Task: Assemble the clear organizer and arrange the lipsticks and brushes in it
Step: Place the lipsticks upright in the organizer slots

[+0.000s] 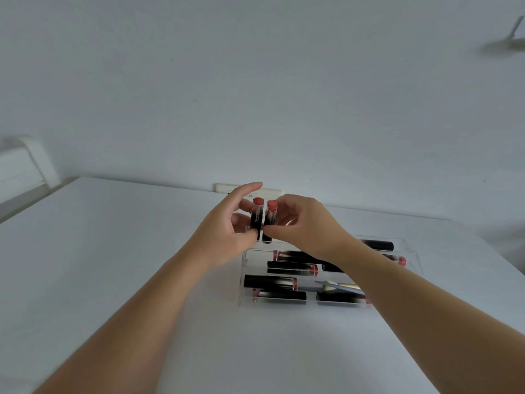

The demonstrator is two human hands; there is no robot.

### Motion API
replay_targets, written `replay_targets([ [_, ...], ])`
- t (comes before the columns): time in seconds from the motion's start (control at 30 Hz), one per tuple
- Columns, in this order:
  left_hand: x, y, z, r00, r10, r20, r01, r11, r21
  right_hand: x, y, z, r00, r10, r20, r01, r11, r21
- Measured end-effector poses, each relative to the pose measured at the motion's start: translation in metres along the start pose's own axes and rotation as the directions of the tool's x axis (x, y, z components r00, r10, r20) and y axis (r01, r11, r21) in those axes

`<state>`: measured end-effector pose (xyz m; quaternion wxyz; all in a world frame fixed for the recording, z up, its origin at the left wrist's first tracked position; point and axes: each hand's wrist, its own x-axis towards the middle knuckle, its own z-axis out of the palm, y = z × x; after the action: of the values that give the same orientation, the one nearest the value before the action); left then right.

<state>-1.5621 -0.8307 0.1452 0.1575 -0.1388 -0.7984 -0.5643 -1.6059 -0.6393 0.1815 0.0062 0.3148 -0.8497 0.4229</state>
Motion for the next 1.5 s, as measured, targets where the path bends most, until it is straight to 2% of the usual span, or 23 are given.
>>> replay_targets([
  [1.17, 0.001, -0.005, -0.001, 0.999, -0.031, 0.027, 0.03, 0.999, 0.026, 0.002, 0.001, 0.0, 0.999, -0.006, 0.045, 0.007, 1.0, -0.024],
  [1.33, -0.001, -0.002, -0.002, 0.996, -0.071, 0.044, 0.071, 0.997, 0.016, 0.002, 0.003, -0.029, 0.995, 0.012, 0.096, 0.001, 0.991, -0.134],
  [1.5, -0.001, -0.002, -0.001, 0.977, -0.157, 0.146, 0.157, 0.988, 0.014, -0.004, 0.007, -0.075, 0.99, 0.023, 0.141, 0.015, 0.965, -0.263],
])
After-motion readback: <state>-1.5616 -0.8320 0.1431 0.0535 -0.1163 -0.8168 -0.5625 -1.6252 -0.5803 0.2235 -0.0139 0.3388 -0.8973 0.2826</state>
